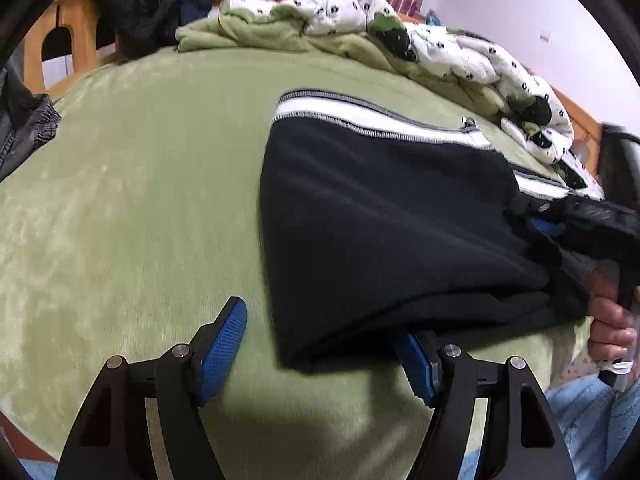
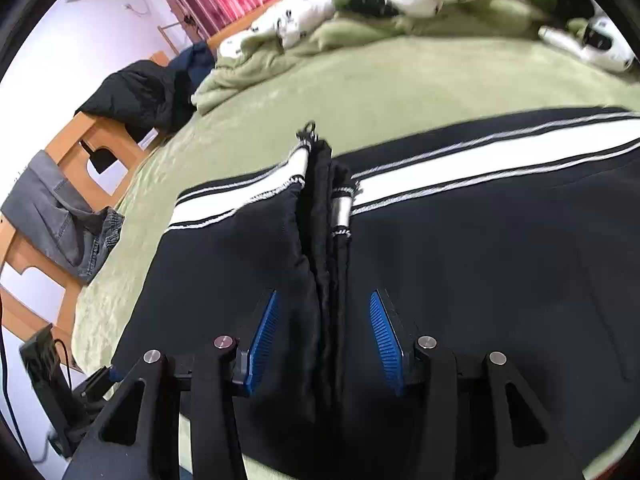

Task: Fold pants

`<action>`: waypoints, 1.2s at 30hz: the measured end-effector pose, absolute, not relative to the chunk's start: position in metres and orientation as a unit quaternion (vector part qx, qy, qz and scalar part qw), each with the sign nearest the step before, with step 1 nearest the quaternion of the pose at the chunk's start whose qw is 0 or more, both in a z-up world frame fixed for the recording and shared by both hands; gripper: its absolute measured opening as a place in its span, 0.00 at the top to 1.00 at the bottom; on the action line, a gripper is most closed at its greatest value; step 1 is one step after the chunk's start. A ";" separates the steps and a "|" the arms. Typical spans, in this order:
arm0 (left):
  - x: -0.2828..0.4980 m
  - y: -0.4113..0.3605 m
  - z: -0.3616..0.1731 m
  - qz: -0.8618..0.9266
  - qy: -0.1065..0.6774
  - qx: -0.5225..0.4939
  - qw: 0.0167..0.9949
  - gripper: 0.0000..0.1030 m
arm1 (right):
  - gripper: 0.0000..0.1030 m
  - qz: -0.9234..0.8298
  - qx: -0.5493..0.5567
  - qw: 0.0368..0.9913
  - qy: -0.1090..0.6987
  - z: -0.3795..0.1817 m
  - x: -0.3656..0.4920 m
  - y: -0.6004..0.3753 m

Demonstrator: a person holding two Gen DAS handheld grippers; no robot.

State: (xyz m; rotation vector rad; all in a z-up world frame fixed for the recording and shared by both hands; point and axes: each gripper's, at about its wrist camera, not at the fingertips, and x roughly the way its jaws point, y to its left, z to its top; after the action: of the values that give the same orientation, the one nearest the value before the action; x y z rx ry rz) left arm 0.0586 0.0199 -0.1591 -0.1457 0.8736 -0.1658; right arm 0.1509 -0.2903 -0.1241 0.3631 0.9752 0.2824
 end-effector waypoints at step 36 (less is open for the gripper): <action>0.025 0.040 -0.115 -0.166 0.401 -0.108 0.894 0.48 | 0.59 0.049 0.088 0.909 0.404 -0.091 0.099 -0.322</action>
State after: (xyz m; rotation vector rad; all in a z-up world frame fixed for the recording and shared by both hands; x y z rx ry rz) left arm 0.0248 0.0404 -0.1146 -0.2249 0.8321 -0.3435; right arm 0.0987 -0.3219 -0.0913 0.1806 0.8339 0.1007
